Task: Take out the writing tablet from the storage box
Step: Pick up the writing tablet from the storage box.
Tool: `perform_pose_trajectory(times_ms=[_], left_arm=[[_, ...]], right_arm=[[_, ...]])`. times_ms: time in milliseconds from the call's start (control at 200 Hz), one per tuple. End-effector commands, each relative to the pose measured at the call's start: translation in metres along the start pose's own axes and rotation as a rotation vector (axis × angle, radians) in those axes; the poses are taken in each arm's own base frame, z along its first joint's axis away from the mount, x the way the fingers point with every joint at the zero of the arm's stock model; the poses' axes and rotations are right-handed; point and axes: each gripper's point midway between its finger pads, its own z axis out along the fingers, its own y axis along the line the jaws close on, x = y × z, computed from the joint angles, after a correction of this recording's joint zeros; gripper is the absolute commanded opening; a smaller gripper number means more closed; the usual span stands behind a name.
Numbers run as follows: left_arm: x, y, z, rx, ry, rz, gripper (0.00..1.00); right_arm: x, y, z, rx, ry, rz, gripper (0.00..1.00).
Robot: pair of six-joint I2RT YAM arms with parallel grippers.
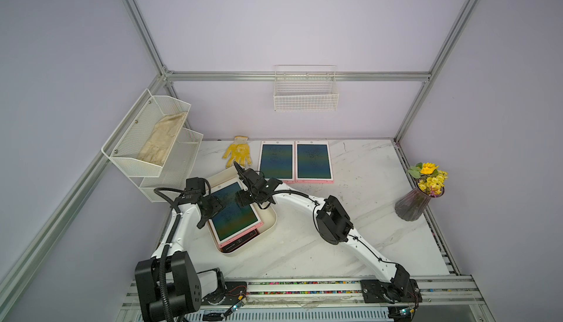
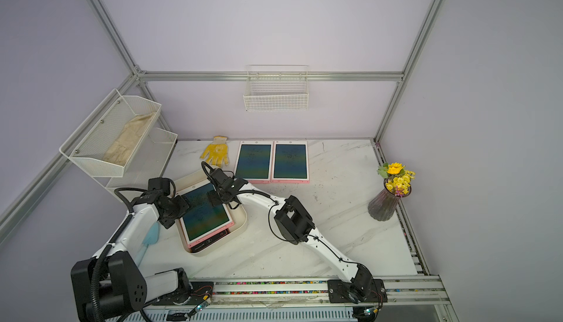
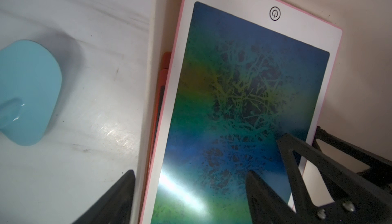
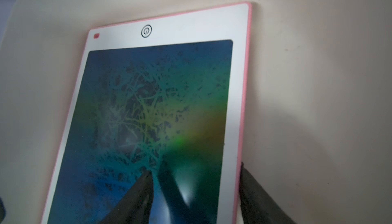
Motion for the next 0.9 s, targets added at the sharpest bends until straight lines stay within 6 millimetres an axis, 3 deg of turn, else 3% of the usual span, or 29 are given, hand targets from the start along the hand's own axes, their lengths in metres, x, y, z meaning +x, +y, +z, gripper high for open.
perform_pose_trajectory(times_ms=[0, 230, 380, 895], left_arm=[[0.006, 0.0, 0.009, 0.023, 0.017, -0.006, 0.8], [0.009, -0.003, 0.017, 0.04, 0.035, -0.014, 0.79], [0.008, -0.005, 0.018, 0.048, 0.033, -0.017, 0.79], [0.007, -0.006, 0.018, 0.055, 0.032, -0.013, 0.78]], right_arm=[[0.009, 0.013, -0.008, -0.069, 0.045, 0.015, 0.62], [-0.018, 0.031, -0.039, -0.114, -0.018, -0.001, 0.55], [-0.017, 0.04, -0.047, -0.159, -0.003, 0.0, 0.48], [-0.019, 0.044, -0.07, -0.153, -0.003, -0.014, 0.48]])
